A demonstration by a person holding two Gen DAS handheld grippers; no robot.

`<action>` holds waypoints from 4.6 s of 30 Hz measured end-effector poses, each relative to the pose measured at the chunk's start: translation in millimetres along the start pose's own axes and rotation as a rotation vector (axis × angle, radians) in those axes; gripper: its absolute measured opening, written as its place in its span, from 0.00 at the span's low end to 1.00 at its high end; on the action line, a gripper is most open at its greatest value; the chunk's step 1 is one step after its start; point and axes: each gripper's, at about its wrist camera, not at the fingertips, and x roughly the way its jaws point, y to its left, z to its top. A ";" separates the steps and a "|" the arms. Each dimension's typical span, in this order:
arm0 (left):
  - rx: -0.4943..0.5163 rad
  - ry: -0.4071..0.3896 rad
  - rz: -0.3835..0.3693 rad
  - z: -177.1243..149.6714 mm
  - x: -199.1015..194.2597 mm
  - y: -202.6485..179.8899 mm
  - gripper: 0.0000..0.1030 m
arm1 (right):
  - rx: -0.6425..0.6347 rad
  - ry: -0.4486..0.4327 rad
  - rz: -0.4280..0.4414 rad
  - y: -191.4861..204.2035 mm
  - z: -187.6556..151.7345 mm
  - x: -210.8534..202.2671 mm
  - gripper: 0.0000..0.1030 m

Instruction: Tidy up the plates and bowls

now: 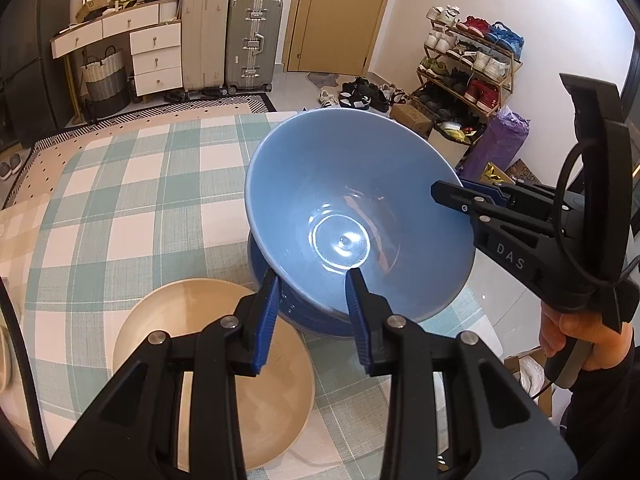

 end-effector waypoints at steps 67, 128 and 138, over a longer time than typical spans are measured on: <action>0.100 0.081 0.122 -23.4 79.7 6.1 0.30 | -0.123 0.102 -0.107 17.4 -36.4 62.1 0.15; -0.093 0.073 0.105 -10.1 113.9 78.4 0.97 | 0.135 0.079 0.095 -24.3 -43.7 87.5 0.86; -0.113 0.097 0.082 -10.2 129.8 82.8 0.90 | 0.163 0.102 0.151 -29.0 -50.3 99.5 0.75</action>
